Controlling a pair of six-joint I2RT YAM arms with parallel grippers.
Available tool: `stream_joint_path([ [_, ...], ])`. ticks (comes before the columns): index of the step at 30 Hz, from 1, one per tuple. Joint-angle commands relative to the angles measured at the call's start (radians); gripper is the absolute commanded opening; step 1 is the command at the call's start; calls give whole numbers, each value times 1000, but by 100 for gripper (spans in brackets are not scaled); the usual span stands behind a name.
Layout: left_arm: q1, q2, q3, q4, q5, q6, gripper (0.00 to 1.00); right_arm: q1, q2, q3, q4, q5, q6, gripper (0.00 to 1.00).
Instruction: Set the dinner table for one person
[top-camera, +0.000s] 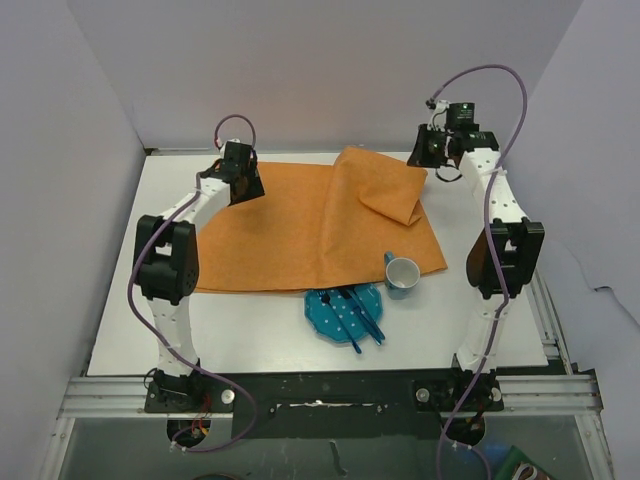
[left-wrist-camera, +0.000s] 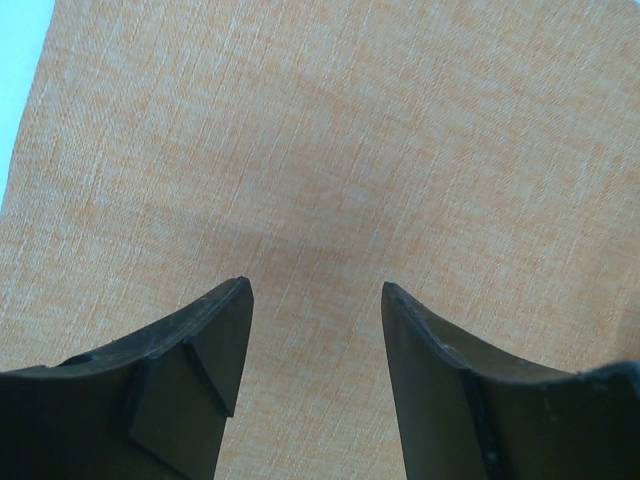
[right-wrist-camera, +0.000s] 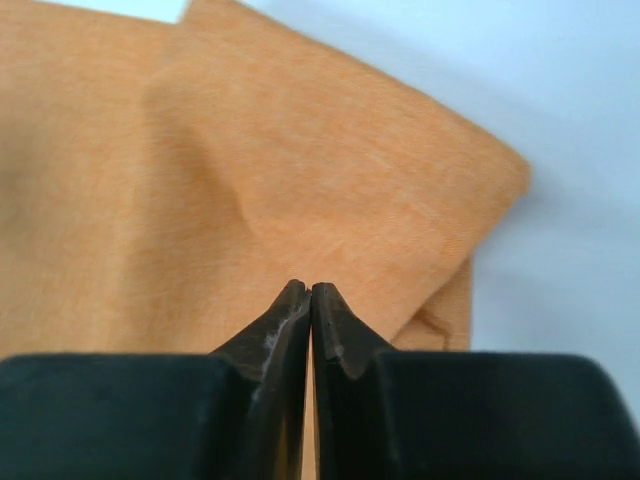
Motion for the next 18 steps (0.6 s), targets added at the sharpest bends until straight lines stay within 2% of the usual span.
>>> stream_joint_path([
  [1, 2, 33, 28, 104, -5, 10, 53, 99, -97, -90, 20, -52, 42, 0],
  [3, 7, 50, 11, 132, -10, 3, 49, 127, -100, -146, 36, -69, 47, 0],
  [6, 15, 79, -6, 158, -15, -14, 37, 144, -94, -229, 76, -96, 49, 0],
  [8, 15, 79, -44, 237, -19, -4, 23, 144, -77, -271, 93, -116, 46, 0],
  [10, 17, 86, -73, 281, -23, 5, 5, 143, -55, -291, 92, -114, 41, 0],
  [11, 17, 94, -73, 292, -25, 11, 0, 142, -47, -303, 99, -110, 39, 0],
  [18, 18, 173, -29, 258, -37, -1, 0, 110, 40, -356, 145, -71, 39, 0],
])
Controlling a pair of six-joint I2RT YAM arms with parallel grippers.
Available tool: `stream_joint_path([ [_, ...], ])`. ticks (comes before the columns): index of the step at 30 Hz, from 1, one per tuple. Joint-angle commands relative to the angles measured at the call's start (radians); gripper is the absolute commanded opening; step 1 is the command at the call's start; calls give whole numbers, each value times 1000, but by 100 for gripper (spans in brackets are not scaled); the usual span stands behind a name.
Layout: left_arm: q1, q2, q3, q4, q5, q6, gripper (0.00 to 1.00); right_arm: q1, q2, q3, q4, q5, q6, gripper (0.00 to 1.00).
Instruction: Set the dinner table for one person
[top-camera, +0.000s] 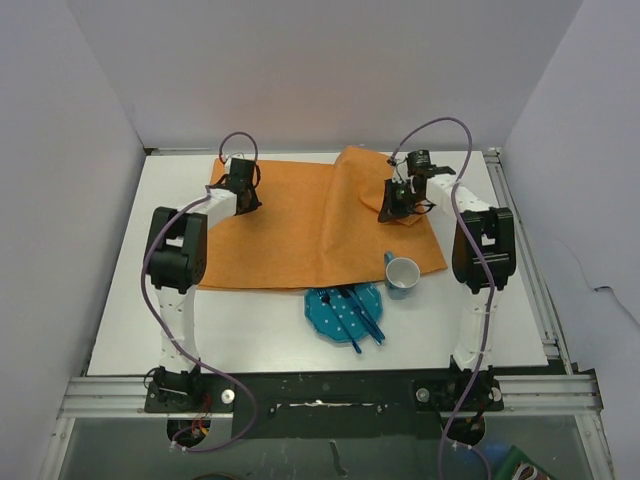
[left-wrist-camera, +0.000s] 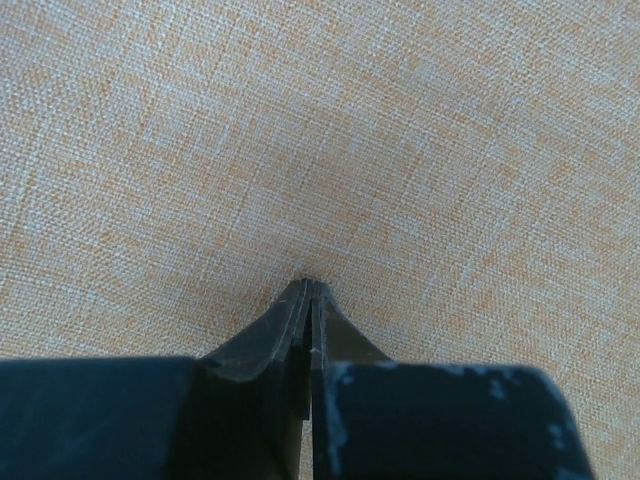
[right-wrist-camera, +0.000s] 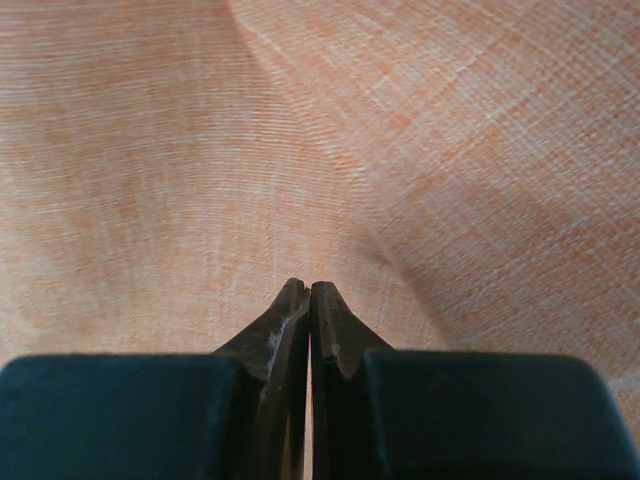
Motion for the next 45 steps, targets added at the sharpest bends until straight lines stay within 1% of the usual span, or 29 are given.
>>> stream_joint_path([
  [1, 5, 43, 48, 24, -47, -9, 0, -36, 26, -13, 81, 17, 10, 0],
  [4, 6, 43, 45, -24, -123, -33, 0, -59, 67, -24, 102, 33, 19, 0],
  [7, 17, 55, 63, -69, -217, -42, 0, -80, 134, 29, 57, 101, 15, 0],
  [9, 36, 74, 89, -98, -246, -42, 0, -101, 177, 71, 28, 135, 14, 0],
  [14, 100, 107, 130, -120, -215, -55, 0, -185, 246, 160, 3, 131, 28, 0],
  [17, 133, 127, 152, -112, -189, -56, 0, -225, 274, 234, -43, 133, 21, 0],
  [19, 150, 139, 167, -113, -171, -52, 0, -244, 272, 240, -49, 130, 20, 0],
  [28, 160, 135, 151, -110, -161, -39, 0, -258, 198, 92, -4, 119, 32, 0],
  [30, 158, 126, 141, -112, -159, -39, 0, -258, 172, 48, 12, 119, 39, 0],
  [33, 154, 102, 125, -111, -155, -47, 0, -256, 109, -60, 44, 124, 55, 0],
  [37, 143, 53, 93, -114, -160, -51, 0, -255, -1, -242, 113, 166, 83, 0],
  [39, 140, 27, 80, -119, -164, -53, 0, -255, -39, -300, 123, 198, 84, 0],
  [45, 131, -54, 18, -115, -186, -53, 0, -257, -92, -360, 105, 275, 87, 0],
])
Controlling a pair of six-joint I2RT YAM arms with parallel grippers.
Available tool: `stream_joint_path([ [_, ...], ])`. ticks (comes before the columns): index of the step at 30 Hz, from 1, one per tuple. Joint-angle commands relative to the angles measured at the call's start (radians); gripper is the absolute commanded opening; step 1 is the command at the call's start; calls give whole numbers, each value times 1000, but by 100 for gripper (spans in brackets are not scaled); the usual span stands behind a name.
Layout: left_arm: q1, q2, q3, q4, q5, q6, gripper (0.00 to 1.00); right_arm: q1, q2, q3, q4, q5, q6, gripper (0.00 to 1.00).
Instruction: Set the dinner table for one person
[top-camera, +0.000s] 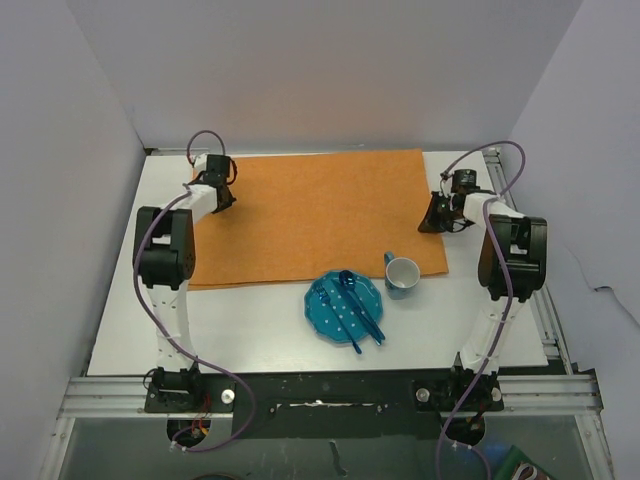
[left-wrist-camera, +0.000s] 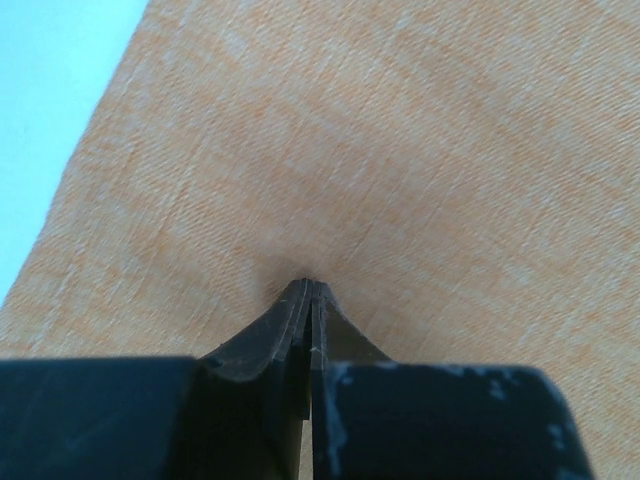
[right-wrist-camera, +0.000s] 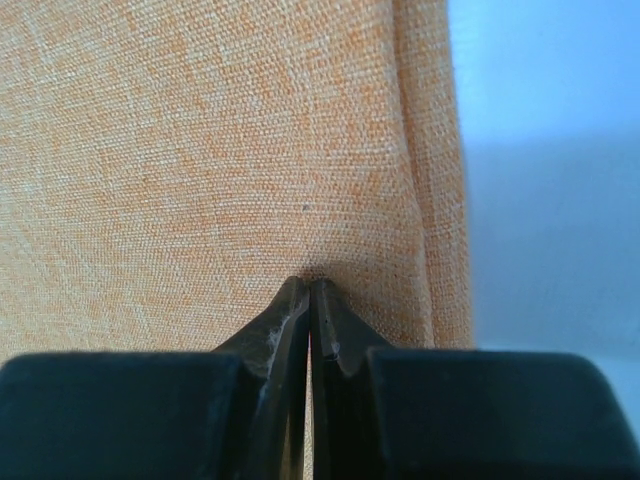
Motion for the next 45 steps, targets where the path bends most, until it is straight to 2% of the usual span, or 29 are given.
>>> stream_joint_path([
  [1, 5, -96, -50, -60, -72, 7, 0, -17, -13, -75, -112, 185, -17, 0],
  [9, -17, -135, -90, -45, -92, 19, 0, -18, -110, -160, -103, 206, -16, 0],
  [15, -107, -183, -54, -61, -194, 62, 0, -8, -211, -156, -103, 169, -14, 1],
  [18, -176, -194, -10, -128, -318, 51, 0, 19, -233, -111, -145, 222, 2, 11],
  [21, -231, -206, 37, -180, -380, 64, 0, 67, -281, -97, -159, 287, -10, 28],
  [24, -257, -234, 62, -232, -364, 58, 0, 110, -359, -103, -176, 321, -8, 52],
  [28, -270, -324, -11, -229, -272, 21, 0, 180, -502, -180, -183, 277, 6, 72],
  [31, -275, -388, -102, -185, -179, -22, 2, 199, -615, -256, -167, 156, 17, 78],
  [33, -290, -425, -153, -167, -126, -52, 10, 206, -681, -301, -180, 109, 19, 80],
  [38, -373, -508, -288, -112, -107, -92, 23, 255, -837, -431, -228, 163, 38, 88],
  [41, -411, -544, -340, -86, -100, -115, 25, 262, -910, -508, -209, 144, 37, 98],
  [45, -451, -567, -367, -77, -115, -125, 25, 277, -970, -582, -157, 76, 40, 97],
])
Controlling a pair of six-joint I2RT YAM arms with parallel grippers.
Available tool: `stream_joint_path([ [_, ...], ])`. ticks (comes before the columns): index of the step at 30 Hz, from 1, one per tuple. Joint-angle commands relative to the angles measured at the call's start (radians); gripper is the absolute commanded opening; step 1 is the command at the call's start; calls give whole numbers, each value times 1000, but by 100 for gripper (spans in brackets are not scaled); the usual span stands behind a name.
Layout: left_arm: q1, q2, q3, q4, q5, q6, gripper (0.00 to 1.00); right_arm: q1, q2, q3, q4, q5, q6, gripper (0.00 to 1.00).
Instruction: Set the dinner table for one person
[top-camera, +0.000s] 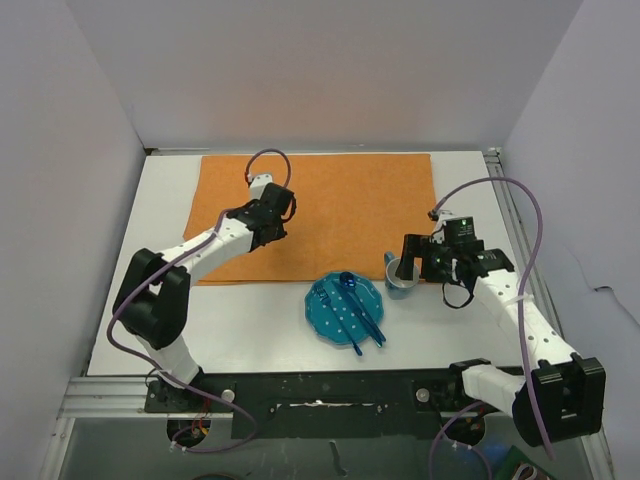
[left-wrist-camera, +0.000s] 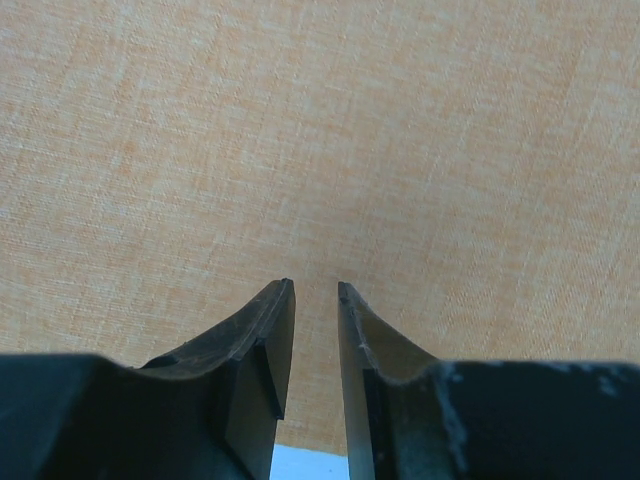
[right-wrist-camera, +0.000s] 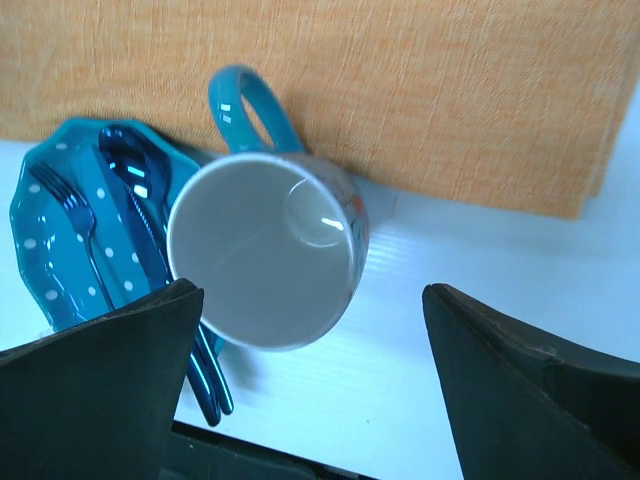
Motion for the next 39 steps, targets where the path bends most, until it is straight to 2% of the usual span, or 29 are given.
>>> stream_joint_path([
  [1, -32, -81, -6, 74, -13, -39, 25, 24, -64, -39, 64, -64, 16, 98],
  [25, -67, -37, -46, 66, -77, -42, 25, 187, 199, 103, 11, 121, 2, 98],
  [34, -67, -39, -59, 75, -83, -35, 25, 247, 310, 102, 36, 206, 29, 98],
  [39, -67, -45, -59, 75, -91, -33, 25, 264, 314, 106, 31, 233, 43, 98],
])
